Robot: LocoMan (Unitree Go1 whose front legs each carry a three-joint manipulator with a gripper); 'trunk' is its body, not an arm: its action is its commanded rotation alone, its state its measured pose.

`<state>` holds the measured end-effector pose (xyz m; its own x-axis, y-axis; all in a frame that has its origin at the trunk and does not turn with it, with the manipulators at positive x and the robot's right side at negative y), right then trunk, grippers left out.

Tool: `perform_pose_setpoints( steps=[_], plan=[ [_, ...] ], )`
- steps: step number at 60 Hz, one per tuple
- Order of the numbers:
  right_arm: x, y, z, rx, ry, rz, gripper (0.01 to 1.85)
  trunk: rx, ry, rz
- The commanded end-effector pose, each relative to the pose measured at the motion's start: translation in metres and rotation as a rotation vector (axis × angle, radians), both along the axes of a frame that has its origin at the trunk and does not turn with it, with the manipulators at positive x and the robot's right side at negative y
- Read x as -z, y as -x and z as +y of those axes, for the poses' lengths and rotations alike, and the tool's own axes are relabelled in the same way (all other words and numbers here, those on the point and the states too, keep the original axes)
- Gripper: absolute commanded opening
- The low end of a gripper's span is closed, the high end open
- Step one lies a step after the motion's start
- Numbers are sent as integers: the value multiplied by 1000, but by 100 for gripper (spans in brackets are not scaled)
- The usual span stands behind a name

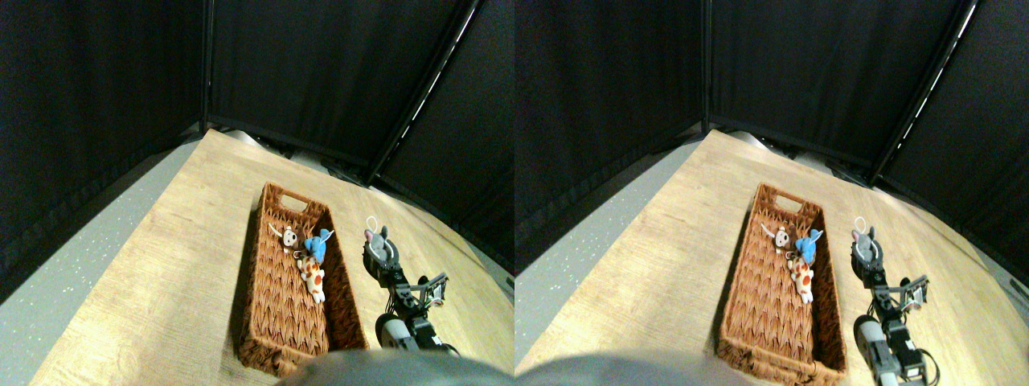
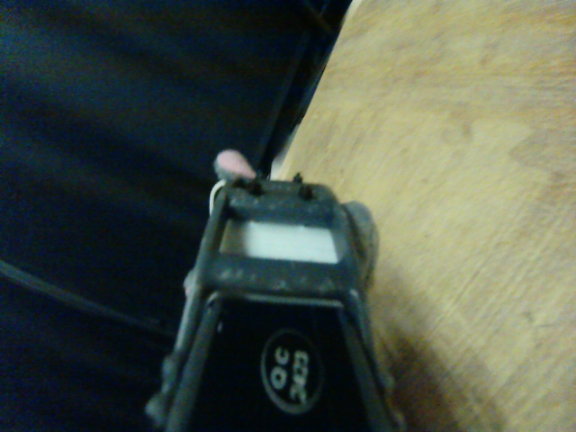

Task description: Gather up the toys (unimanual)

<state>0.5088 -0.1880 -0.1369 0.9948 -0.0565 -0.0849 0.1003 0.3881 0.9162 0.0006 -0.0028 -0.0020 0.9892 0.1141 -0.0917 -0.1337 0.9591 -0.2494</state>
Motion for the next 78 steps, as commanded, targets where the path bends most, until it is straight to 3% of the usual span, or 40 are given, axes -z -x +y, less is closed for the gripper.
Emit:
perform_pose_setpoints(
  steps=[1,24,48,64,69,71,74,78],
  plan=[
    [-34,0,13,-13,54,-27,6,-28,41,-13],
    [-49,17,46,-118,55,-22,6,-66,98,-25],
    [-23,33,77,-151,5,43,6,-111,145,-23],
    [-13,32,88,-177,-53,86,6,-127,165,-19],
    [-9,33,89,-176,2,84,6,-132,169,-17],
    [-6,33,89,-176,-6,99,14,-133,170,-16],
    [-5,34,89,-156,3,134,42,-133,171,-15],
    [-3,34,88,-169,18,144,59,-133,170,-17]
  ],
)
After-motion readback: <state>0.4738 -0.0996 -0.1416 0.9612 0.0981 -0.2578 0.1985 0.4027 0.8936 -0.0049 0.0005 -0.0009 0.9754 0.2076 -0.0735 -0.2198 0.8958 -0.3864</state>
